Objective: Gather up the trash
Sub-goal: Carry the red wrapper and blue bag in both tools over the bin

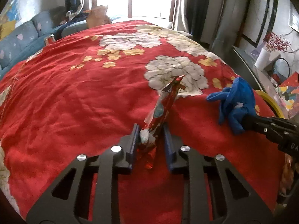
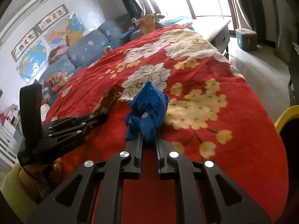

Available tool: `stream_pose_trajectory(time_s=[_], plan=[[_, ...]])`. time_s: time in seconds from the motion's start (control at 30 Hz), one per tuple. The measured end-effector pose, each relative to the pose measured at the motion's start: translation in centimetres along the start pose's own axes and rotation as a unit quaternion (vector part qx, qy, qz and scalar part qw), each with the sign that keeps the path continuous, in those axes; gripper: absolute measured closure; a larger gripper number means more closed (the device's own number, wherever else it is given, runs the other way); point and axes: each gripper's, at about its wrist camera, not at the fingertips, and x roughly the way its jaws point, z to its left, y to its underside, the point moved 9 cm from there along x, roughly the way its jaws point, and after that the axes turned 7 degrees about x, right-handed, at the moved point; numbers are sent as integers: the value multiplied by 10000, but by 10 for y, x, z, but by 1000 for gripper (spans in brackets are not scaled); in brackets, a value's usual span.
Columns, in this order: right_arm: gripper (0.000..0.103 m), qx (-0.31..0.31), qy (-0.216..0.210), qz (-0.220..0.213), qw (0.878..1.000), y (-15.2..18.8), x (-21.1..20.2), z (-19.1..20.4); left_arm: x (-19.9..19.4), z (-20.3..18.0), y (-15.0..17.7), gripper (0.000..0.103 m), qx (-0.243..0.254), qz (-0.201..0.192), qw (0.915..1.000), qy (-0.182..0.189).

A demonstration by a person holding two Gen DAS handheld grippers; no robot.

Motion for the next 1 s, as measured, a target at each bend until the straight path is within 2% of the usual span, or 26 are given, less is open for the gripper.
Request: stream_pose_trajectory(time_s=[0.07,0.4,1.0], plan=[[92,18,9,-48,10000,2,-7,-3,-3,-8,1,87,0,-29,10000,71],[92,119,175,-397,9990,-9,-46,-26,-19,-61,0,90,-179,-200,9957,887],[92,511,599,-946,9924,-24,-107,-85,-52,-143,-18,90,366,-556,9881,1384]])
